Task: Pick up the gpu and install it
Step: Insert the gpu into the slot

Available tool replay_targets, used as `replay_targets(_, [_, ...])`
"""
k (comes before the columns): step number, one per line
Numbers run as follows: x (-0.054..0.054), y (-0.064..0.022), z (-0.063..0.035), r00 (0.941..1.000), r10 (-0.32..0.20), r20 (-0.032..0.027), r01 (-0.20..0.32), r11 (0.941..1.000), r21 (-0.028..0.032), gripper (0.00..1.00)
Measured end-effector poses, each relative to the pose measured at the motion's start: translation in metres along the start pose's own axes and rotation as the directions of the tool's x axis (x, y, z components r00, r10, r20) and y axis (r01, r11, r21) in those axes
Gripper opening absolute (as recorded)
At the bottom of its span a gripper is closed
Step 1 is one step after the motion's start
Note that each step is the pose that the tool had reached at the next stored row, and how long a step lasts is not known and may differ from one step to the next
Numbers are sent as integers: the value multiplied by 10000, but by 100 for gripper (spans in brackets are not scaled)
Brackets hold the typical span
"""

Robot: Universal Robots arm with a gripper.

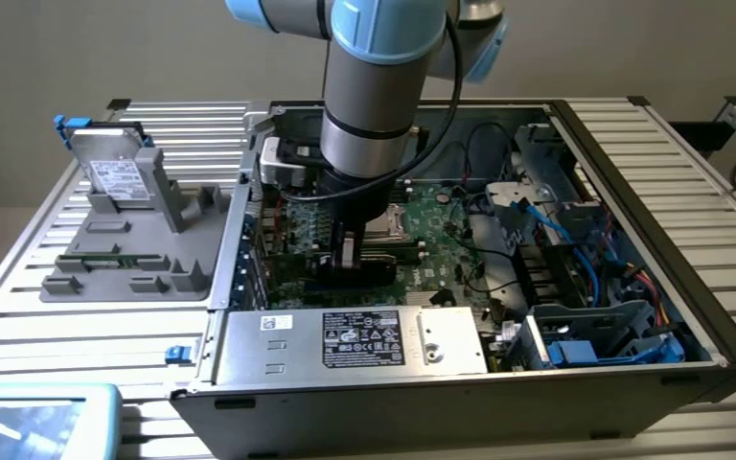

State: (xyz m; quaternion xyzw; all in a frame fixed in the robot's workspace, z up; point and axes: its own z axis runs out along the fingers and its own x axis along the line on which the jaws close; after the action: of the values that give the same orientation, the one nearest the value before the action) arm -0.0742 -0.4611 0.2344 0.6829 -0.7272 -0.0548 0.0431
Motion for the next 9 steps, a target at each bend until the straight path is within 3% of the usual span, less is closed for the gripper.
replay_targets(7, [-3,1,9,10000,5,22,-5,10000,5,29])
replay_targets(9, [-1,0,-5,10000,1,1,-1,10000,0,42])
